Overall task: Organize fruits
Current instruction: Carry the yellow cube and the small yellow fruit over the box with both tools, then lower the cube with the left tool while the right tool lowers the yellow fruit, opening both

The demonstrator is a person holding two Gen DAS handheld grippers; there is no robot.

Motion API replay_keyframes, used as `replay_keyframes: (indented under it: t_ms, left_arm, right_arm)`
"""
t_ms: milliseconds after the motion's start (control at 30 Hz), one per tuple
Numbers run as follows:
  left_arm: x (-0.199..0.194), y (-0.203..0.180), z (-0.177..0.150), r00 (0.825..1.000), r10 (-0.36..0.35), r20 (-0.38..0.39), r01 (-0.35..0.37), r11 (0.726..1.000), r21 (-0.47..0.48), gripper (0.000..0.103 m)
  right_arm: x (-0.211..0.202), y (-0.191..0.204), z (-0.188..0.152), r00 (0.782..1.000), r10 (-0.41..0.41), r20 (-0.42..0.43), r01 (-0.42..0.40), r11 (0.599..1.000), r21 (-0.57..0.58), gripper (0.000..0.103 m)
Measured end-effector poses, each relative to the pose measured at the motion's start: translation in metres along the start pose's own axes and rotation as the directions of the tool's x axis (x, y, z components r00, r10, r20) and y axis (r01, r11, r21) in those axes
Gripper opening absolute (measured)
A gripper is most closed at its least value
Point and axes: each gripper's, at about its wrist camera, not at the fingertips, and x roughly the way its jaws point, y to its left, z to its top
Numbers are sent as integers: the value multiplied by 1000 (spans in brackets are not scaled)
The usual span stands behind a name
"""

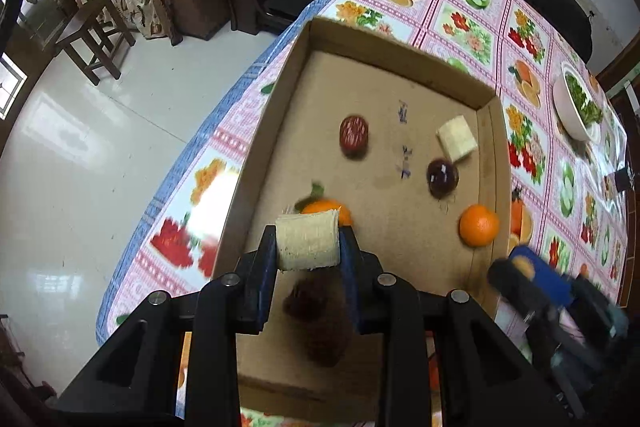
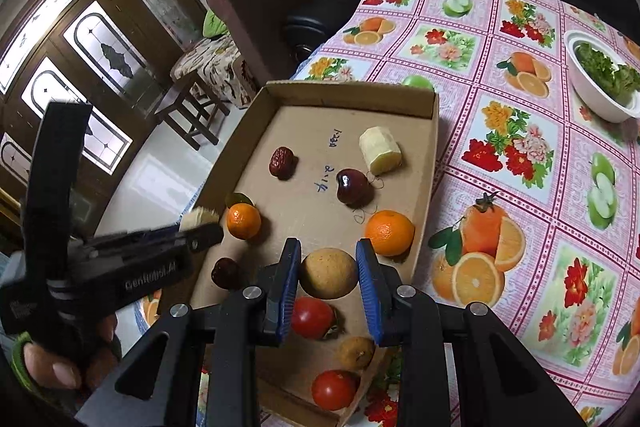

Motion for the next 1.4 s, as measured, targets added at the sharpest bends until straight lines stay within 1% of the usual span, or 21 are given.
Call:
replay_keyframes:
  t_ms: [100,167,333,500,567,867,1033,1400]
  left_arm:
    - [4,-7,16,1000,6,11,-6,1000,15,27]
    - [11,-13,26,1000,29,14,-29,999,27,27]
    - [26,-23,48,999,41,4,-41,998,49,27]
    - [40,-30,62,999,49,-10,-48,997,61,27]
    - [44,-32,66,998,58,-8,-58,996,67,27]
    - [48,-35,81,999,37,-2,-36,996,79,27]
    - [51,-39,85,999,42,7,-42,995,94,27]
    - [59,-40,97,999,31,13,-32,995,94,27]
  right_arm:
    - [6,1,3,1000,0,-10,0,1000,-5,29]
    - [12,2,4,1000,5,-19,-5,1000,-8,29]
    - [29,5,6,999,0,-52,-1,1000,-17,28]
    - [41,5,10,997,0,-72,-2,1000,-22,28]
    - [45,4,12,997,-2,-79,1,1000,-17,28]
    - [59,2,17,995,-4,-100,3,1000,-3,28]
    - [64,2,20,995,-5,-104,5,1000,5,29]
    - [68,12,19,994,5,-106,-7,1000,-14,28]
